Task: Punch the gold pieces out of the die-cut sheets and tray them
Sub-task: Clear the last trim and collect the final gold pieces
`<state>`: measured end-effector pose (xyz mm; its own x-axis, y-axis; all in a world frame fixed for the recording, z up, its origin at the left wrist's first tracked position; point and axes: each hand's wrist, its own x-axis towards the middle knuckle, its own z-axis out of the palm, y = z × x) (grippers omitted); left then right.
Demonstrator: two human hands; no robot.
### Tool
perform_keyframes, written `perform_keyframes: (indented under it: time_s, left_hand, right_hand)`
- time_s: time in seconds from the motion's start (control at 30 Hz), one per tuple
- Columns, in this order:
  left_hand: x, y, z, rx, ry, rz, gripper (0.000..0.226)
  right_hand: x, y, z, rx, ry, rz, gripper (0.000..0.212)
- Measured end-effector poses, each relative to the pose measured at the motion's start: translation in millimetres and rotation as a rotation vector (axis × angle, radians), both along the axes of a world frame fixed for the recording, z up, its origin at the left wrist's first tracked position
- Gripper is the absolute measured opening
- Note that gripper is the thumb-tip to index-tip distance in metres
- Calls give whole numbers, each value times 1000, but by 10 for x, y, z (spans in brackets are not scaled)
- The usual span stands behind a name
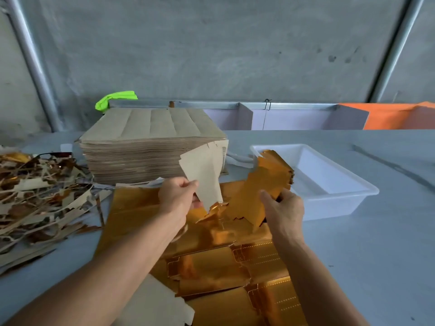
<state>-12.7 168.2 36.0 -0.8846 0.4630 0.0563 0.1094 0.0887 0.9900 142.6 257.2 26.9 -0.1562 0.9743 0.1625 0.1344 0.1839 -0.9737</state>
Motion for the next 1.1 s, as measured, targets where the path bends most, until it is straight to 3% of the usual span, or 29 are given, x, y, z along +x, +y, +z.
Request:
perform_keyframes:
  time_s: [0.17, 0.23, 0.3, 0.37, 0.43, 0.47, 0.53, 0.67, 0.73, 0.83, 0.9, 0.97, 1.1]
  left_hand:
    - [-110, -13, -86, -10, 25, 139, 20]
    - [-157, -37, -120, -26, 45, 177, 20]
    - [-141, -44, -139, -20, 83, 150, 19]
    - [-47, -27, -131, -6, 132, 53, 17]
    - [82, -5, -105, 3, 205, -64, 19]
    - [148, 6, -89, -5, 263, -126, 21]
    - [257, 28, -60, -43, 403, -240, 20]
    - [411, 72, -44, -41, 562, -359, 10]
    - [430, 70, -98, -98, 645, -415, 25]
    - [366, 13, -101, -81, 627, -438, 34]
    - [252, 38, -37, -72, 644, -273, 41]
    - [101, 109, 22, -248, 733, -180, 66]
    - [-111, 176, 28, -432, 693, -519, 76]
  right_hand:
    - [246, 175, -3, -65, 125, -151, 15]
    - [355, 266, 33, -7, 73, -299, 8]
    - [433, 309, 58, 151, -70, -360, 33]
    - [403, 243, 115, 373, -279, -247, 69]
    - [276, 106, 155, 605, -560, -86, 91]
    - [195, 42, 169, 691, -682, -37, 90]
    - [36, -37, 178, 779, -770, 33, 70]
    - [-180, -187, 124, 475, -253, 366, 20]
    - [-213, -209, 80, 354, -77, 382, 18]
    - [-206, -71, -38, 31, 124, 297, 25]
    - [-157, 7, -66, -97, 184, 316, 22]
    - [-113, 55, -80, -126, 175, 394, 22]
    - [8, 115, -28, 51, 68, 453, 24]
